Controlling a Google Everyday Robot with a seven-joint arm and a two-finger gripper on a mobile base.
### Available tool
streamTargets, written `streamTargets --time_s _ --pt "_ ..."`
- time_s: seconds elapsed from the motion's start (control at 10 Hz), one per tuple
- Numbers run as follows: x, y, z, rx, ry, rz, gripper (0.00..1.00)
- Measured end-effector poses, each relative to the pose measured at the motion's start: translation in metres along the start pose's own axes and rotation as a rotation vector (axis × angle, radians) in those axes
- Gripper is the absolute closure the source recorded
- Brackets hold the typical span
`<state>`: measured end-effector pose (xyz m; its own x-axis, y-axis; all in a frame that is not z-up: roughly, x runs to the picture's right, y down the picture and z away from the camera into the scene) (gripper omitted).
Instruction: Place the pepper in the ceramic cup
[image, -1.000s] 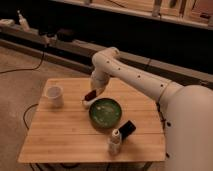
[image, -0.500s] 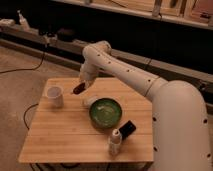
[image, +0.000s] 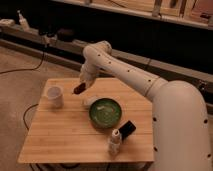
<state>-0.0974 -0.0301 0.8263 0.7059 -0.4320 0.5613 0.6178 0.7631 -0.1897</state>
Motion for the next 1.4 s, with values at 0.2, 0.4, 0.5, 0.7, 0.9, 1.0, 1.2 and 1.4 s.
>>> streamTargets --time_s 0.2,0.4,0.5,0.7,0.9,1.0,1.2,1.4 --pt "-0.004 -0.009 0.001 0.013 -0.007 -0.019 0.81" --pt "-0.032 -0.062 0.006 0.058 -0.019 -0.143 0.81" --pt "-0.045 -0.084 0.006 0.074 -0.025 -0.2 0.81" --pt "-0.065 -0.113 0.005 0.093 -0.034 -0.285 0.81" --pt "-0.087 -0.128 0.009 0.094 -0.046 -0.358 0.81" --pt "-0.097 -0.133 0.012 0.089 -0.055 -0.391 0.81" --pt "-0.109 -0.139 0.016 0.09 -0.072 -0.421 0.81" --pt "-0.116 -0.142 0.019 0.082 -0.077 -0.441 0.81"
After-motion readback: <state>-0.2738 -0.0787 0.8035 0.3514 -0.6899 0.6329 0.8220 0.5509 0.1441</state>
